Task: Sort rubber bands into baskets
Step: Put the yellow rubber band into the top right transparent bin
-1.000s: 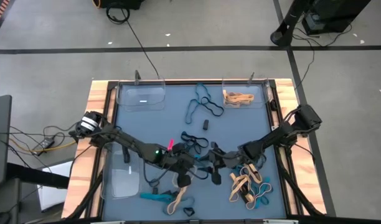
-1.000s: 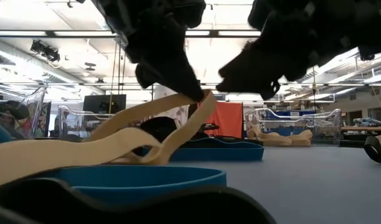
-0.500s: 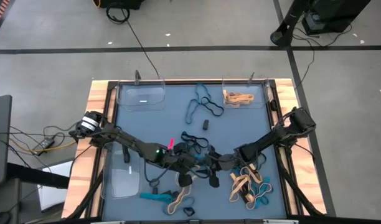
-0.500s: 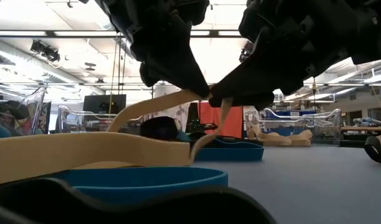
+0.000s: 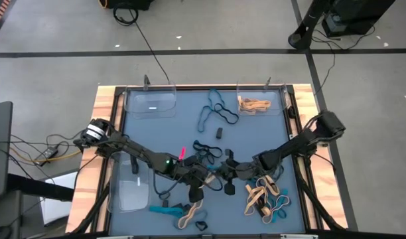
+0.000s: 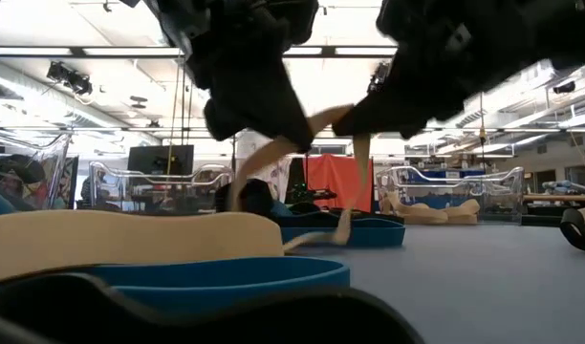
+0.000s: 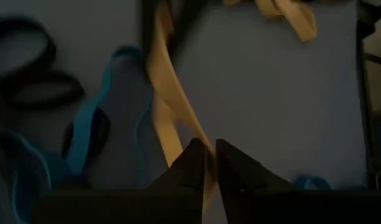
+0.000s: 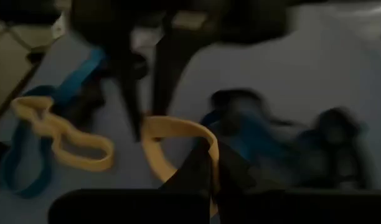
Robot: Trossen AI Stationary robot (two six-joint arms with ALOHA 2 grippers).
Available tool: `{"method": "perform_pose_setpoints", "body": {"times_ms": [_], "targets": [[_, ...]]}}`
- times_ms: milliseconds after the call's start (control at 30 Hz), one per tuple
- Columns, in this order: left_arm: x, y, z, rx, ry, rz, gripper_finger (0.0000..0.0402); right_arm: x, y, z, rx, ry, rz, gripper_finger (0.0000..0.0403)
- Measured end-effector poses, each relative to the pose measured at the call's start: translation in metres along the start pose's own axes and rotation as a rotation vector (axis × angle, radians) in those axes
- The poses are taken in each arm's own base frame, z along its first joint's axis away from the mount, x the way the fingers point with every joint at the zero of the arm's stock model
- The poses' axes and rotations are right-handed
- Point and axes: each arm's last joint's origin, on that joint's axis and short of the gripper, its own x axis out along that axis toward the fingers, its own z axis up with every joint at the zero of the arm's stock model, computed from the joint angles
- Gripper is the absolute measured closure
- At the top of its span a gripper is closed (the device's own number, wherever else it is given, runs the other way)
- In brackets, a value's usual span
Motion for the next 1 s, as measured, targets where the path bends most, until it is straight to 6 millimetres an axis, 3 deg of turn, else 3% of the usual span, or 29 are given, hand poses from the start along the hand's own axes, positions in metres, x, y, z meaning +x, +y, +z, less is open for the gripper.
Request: {"method": "perform_pose_setpoints", "body": {"times_ms": [333,600,800,1000], "targets": [[-0.001,0.000,-0.009,-0.028,0.068,0.031,0.0353,-0.069,-0.037,0.038,-0.119,0.040,-0.316,0.0392],[0.000,0.001,-0.010,0.041,0.061,0.035,0.0353,-0.119,-0.092,0.064,-0.130,-0.022,-0.730,0.0392],[0.000,0.000,-0.009,0.042,0.053,0.033,0.0353,-0.134,-0.138,0.068,-0.081,0.033,-0.953,0.0392],[0.000,0.000,-0.013,0.045,0.061,0.037,0.0353,-0.136,-0.180,0.057,0.012,0.163,-1.103,0.0392]]}}
